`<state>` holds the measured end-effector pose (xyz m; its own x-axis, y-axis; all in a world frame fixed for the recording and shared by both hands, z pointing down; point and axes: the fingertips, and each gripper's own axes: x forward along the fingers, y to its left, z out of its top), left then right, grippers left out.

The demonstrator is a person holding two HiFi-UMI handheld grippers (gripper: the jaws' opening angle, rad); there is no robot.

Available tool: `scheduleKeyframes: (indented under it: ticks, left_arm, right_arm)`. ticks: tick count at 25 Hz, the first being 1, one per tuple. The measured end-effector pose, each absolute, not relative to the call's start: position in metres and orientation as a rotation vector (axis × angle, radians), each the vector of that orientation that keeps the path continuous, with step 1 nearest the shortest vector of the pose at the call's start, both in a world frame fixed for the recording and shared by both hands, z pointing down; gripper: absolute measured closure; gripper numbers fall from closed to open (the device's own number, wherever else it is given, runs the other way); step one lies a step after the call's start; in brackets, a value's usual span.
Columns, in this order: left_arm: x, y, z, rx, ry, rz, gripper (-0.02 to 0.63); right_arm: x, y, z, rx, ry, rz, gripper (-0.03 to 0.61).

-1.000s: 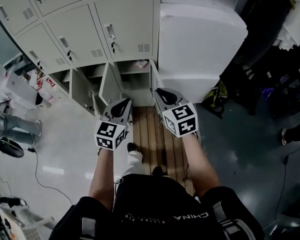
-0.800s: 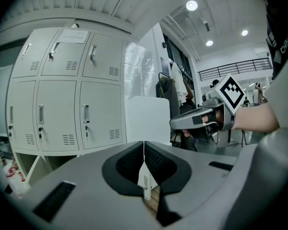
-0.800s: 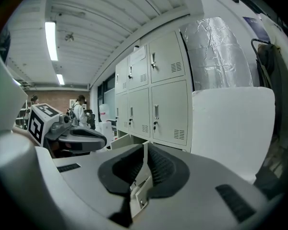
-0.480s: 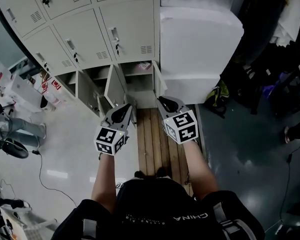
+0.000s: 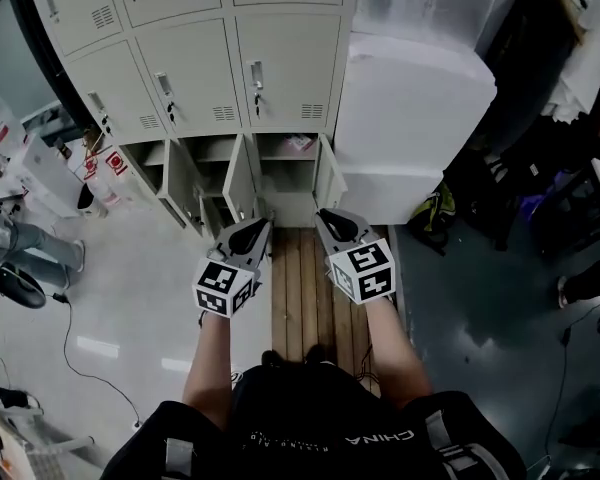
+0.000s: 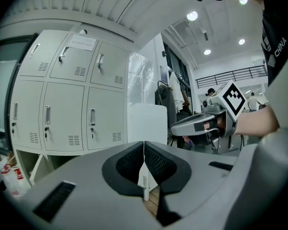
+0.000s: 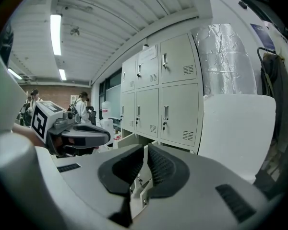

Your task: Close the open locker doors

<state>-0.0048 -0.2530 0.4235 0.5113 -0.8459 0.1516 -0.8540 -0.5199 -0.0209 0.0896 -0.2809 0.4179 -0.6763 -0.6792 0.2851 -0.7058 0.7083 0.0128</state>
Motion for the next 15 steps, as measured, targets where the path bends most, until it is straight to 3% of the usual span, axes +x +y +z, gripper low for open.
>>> scheduleKeyframes:
  ticks: [15]
  left_arm:
    - [-0.015, -0.253, 0.414, 2.695, -1.499, 0.141, 0.594]
  right_arm:
    - [0.071, -0.272, 0.407, 1.095, -2.640, 0.089, 0.529]
